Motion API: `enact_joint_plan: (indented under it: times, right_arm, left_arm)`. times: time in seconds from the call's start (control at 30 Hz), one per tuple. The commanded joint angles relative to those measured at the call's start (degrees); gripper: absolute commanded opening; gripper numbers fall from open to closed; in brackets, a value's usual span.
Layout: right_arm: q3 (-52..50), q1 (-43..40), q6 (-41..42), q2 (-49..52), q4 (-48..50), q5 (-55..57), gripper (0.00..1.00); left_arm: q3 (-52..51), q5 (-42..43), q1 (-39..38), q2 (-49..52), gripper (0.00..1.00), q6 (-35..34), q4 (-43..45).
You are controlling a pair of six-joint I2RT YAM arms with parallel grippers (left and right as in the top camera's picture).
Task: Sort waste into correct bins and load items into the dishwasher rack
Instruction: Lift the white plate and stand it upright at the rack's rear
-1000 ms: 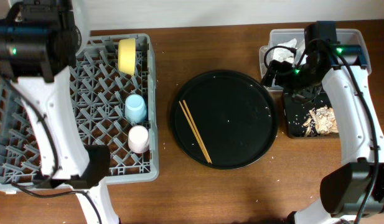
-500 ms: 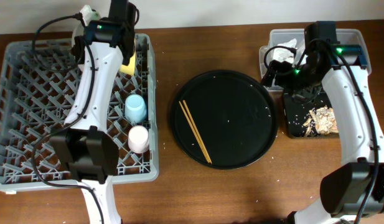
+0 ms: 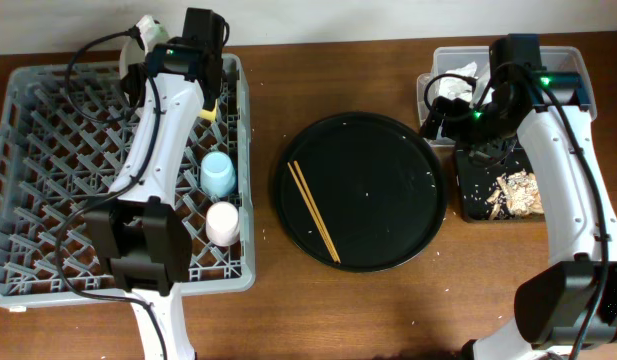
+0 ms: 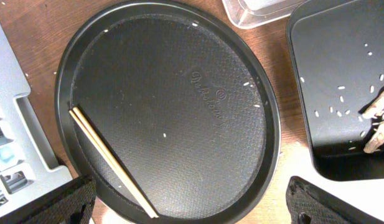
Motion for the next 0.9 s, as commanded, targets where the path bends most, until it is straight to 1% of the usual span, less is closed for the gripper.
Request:
enact_joint_plan:
  times: [0.0, 0.1, 0.13, 0.2, 0.27, 0.4, 0.43, 0.47, 0.5, 0.53, 0.57, 0.67, 0.7, 0.73, 0.77, 0.8, 0.83, 0.87]
  right_arm:
    - [-0.22, 0.46, 0.07, 0.20, -0.02, 0.31, 0.98]
    - [-0.22, 0.46, 0.07, 0.20, -0.02, 0.31, 0.98]
    - [-0.22, 0.46, 0.07, 0.20, -0.02, 0.31, 0.99]
    - [-0.22, 0.46, 0.09, 0.20, -0.02, 0.31, 0.98]
    - [-0.22, 0.46, 0.07, 0.20, -0.02, 0.31, 0.98]
    - [-0.22, 0.46, 0.07, 0.20, -0.02, 0.31, 0.99]
    - [-0.22, 0.46, 0.07, 0.20, -0.02, 0.31, 0.98]
    - [-0.22, 0.46, 0.07, 0.20, -0.02, 0.31, 0.98]
    - [-0.22, 0.46, 0.07, 0.20, -0.02, 0.31, 0.98]
    - [-0.22, 0.46, 0.09, 0.20, -0.02, 0.31, 0.98]
    - [-0.22, 0.46, 0.07, 0.20, -0.02, 0.31, 0.98]
    - [-0.22, 0.46, 0.07, 0.20, -0.02, 0.28, 0.98]
    - [-0.22, 0.46, 0.07, 0.20, -0.02, 0.31, 0.98]
    - [-0.22, 0.46, 0.09, 0.20, -0.02, 0.31, 0.98]
    - [-0.22, 0.46, 0.07, 0.20, -0.02, 0.31, 0.98]
    - [-0.22, 0.46, 0.09, 0.20, -0.02, 0.28, 0.99]
    - [-0.22, 0.46, 0.07, 0.20, -0.02, 0.31, 0.99]
    - [-0.22, 0.46, 0.07, 0.20, -0.02, 0.31, 0.98]
  left_arm:
    - [-1.27, -3.91, -0.17, -0.74, 0.00, -0.50, 0.94]
    - [-1.18, -4.11, -0.17, -0.79, 0.00, 0.37, 1.97]
    - [-1.18, -5.97, -0.28, -0.79, 0.00, 0.37, 1.95]
    - [-1.20, -5.57, -1.60, -0.76, 0.00, 0.35, 1.95]
    - [-1.29, -1.14, -2.38, -0.72, 0.00, 0.33, 2.80]
    - [-1.42, 1.01, -2.38, -0.70, 0.00, 0.33, 3.41]
    - [-1.42, 3.06, -2.38, -0.70, 0.04, 0.35, 3.28]
    - [-1.42, 5.01, -2.36, -0.70, 0.10, 0.33, 3.30]
    - [-1.42, 6.73, -2.36, -0.70, 0.22, 0.35, 3.34]
    - [-1.42, 8.04, -2.36, -0.70, 0.44, 0.35, 3.34]
    - [-1.42, 8.33, -2.36, -0.70, 0.50, 0.35, 3.34]
    - [-0.98, 9.03, -2.36, -1.46, 0.65, 0.37, 3.34]
    - [0.96, 11.61, -2.36, -3.98, 0.69, 0.37, 2.71]
    - [2.27, 16.13, -2.36, -6.73, 0.70, 0.39, 2.36]
    - [2.58, 23.43, -2.38, -10.82, 0.74, 0.37, 2.34]
    - [2.58, 34.56, -2.51, -14.73, 0.74, 0.39, 1.51]
    - [2.58, 42.71, -3.41, -16.98, 0.74, 0.37, -1.40]
    - [2.58, 46.51, -5.77, -17.49, 0.75, 0.35, -6.40]
